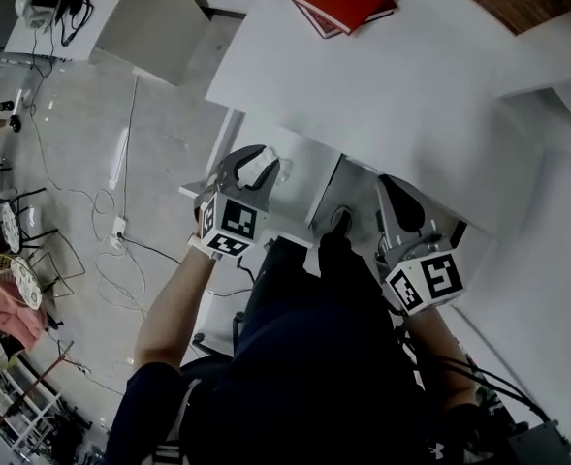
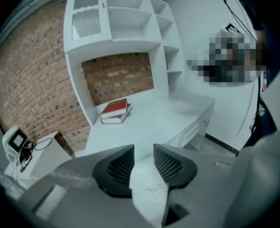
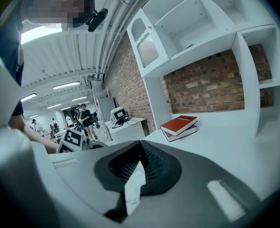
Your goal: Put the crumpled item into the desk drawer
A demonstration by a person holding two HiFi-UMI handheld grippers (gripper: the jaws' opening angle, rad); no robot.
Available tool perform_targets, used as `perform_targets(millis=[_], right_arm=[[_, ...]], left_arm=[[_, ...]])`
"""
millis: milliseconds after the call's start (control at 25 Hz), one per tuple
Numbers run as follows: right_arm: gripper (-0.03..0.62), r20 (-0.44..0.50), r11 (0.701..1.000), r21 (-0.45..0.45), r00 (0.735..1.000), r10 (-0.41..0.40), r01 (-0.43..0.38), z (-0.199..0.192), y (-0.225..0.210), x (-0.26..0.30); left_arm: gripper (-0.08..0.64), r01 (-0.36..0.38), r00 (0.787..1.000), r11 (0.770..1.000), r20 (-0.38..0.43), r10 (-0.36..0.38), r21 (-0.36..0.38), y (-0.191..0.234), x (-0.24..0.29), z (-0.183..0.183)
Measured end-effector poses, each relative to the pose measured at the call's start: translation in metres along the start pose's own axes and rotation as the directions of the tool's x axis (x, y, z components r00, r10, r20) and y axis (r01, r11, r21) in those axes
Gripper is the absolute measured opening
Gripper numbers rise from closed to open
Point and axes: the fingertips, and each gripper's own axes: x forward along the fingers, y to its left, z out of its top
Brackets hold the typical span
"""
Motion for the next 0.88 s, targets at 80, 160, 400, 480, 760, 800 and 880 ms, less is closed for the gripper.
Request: perform_targets(millis=[80, 160, 400, 480, 760, 800, 880], right_arm=[[0.003, 0.013, 1.000, -0.014, 1.000, 0.016, -0.015, 0.008, 0.003, 0.000], [0.003, 0.027, 0.999, -0.028, 0.999, 0.031, -0.030, 0.017, 0.007, 0.000], [0.002, 0.078, 0.995, -0.064, 0.994, 0.078, -0.073, 0.042, 0.018, 0.000], [0.002, 0.098, 0.993, -0.080, 0.991, 0.094, -0.086, 0.049, 0.023, -0.002], [0.002, 0.157, 0.986, -0.133, 0.980, 0.118, -0.097, 0.080, 0.033, -0.003], [0.002, 0.170, 0.985, -0.145, 0.978, 0.122, -0.098, 0.085, 0.035, -0.005], [0.002, 0.197, 0.980, -0.170, 0.971, 0.132, -0.099, 0.096, 0.039, -0.007]], left_arm=[[0.123, -0.049, 0.997, 0.998, 0.062, 0.052, -0.050, 0.006, -0.022, 0.029], [0.123, -0.095, 0.986, 0.992, 0.131, 0.106, -0.085, 0.015, -0.046, 0.062], [0.109, -0.199, 0.924, 0.950, 0.278, 0.264, -0.241, 0.040, -0.110, 0.125], [0.107, -0.220, 0.900, 0.931, 0.308, 0.309, -0.292, 0.046, -0.130, 0.137], [0.092, -0.251, 0.831, 0.890, 0.387, 0.399, -0.380, 0.048, -0.181, 0.178], [0.082, -0.256, 0.822, 0.889, 0.398, 0.407, -0.379, 0.047, -0.187, 0.182], [0.067, -0.268, 0.806, 0.887, 0.416, 0.420, -0.376, 0.047, -0.196, 0.189]])
